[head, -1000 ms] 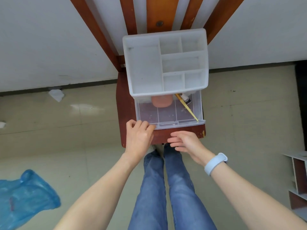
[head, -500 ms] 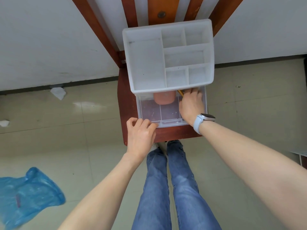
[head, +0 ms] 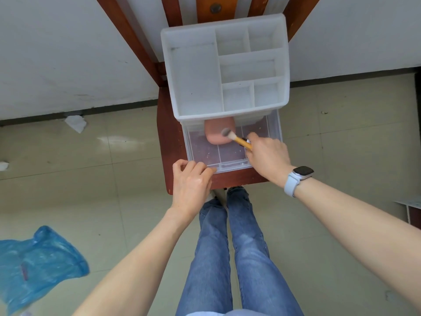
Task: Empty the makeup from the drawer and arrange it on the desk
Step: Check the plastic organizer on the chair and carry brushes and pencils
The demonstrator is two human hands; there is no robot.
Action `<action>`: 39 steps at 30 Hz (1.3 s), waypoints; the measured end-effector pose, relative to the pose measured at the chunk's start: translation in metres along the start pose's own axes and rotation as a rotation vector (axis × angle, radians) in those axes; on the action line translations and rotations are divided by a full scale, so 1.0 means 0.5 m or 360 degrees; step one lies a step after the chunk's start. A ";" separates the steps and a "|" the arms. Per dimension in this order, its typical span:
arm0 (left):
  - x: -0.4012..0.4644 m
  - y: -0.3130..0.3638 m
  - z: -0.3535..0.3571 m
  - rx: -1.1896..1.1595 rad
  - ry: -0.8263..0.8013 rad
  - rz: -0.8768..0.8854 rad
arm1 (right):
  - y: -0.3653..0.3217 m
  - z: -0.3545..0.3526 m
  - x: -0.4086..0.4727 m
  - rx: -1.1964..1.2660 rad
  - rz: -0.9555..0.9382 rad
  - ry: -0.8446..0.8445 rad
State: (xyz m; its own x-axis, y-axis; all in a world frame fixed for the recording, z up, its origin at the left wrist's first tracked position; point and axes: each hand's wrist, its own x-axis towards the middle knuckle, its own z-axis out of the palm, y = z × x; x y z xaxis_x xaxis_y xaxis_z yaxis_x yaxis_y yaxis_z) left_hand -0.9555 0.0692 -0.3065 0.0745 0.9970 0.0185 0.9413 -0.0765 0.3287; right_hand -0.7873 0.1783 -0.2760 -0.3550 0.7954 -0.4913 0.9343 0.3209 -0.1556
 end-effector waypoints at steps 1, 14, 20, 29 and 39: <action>-0.001 -0.004 0.000 -0.0010 0.0008 0.0014 | -0.003 0.002 -0.004 0.0027 -0.0170 0.0073; -0.029 -0.031 0.004 -0.0144 0.0054 -0.0081 | 0.016 0.026 -0.016 0.0004 -0.0348 -0.0069; -0.034 -0.027 0.007 -0.0152 0.0053 -0.0142 | 0.001 0.046 0.004 0.0121 -0.0158 0.0095; -0.035 -0.010 0.005 -0.0149 0.0061 -0.0232 | -0.030 0.026 0.039 0.0289 -0.0019 0.0035; -0.019 0.010 0.002 -0.0019 0.0172 -0.0215 | 0.032 0.027 -0.064 0.1124 0.0169 0.0439</action>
State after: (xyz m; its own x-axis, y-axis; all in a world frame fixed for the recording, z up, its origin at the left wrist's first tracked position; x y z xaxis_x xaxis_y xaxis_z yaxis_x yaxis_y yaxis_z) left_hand -0.9510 0.0592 -0.3060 -0.0890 0.9932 0.0746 0.9364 0.0579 0.3462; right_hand -0.7602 0.1511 -0.2742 -0.1708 0.9330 -0.3168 0.7307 -0.0958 -0.6760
